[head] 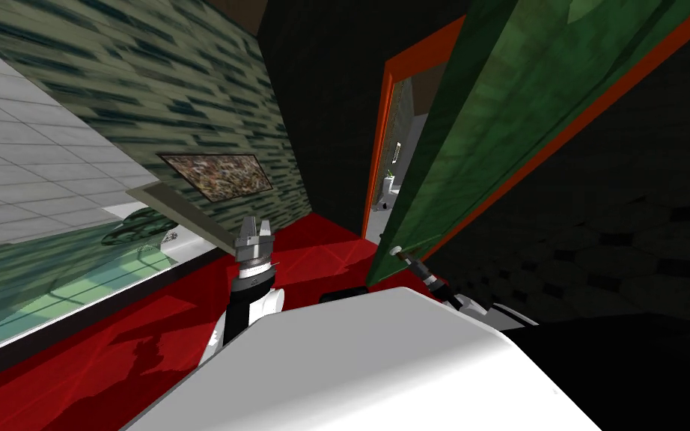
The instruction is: Pull the door open
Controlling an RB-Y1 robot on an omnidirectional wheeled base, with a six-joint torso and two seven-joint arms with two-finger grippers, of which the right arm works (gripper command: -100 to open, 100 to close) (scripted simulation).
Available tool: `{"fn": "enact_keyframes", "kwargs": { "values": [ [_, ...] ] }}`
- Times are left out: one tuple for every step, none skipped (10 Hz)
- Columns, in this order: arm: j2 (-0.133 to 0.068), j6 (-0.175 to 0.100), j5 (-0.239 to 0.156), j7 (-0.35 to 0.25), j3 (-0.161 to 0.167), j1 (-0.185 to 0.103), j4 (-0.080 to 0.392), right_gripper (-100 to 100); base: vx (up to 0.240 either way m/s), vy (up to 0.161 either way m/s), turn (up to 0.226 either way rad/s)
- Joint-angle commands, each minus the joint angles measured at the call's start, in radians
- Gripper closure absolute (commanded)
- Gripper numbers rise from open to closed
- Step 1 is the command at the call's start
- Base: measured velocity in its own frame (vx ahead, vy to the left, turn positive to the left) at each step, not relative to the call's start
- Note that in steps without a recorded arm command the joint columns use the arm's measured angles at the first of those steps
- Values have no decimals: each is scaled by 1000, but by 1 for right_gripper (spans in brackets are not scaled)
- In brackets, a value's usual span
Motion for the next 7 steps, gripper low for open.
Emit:
{"fn": "enact_keyframes", "kwargs": {
  "values": [
    [-1,-5,-4,0,4,-3,6,100,-105,-60,129],
    [-1,-6,-5,0,5,-3,8,100,-163,-71,174],
    [-2,-9,-7,-1,7,-5,13,100,-180,-77,155],
    [-2,-12,-10,-1,10,-7,17,100,-191,-59,144],
    [-3,-16,-12,-1,13,-9,22,100,-188,-50,167],
    [-3,-18,-14,-1,14,-10,25,100,-170,-76,112],
    [-4,-22,-17,-2,17,-13,30,100,-157,-94,132]
  ]
}}
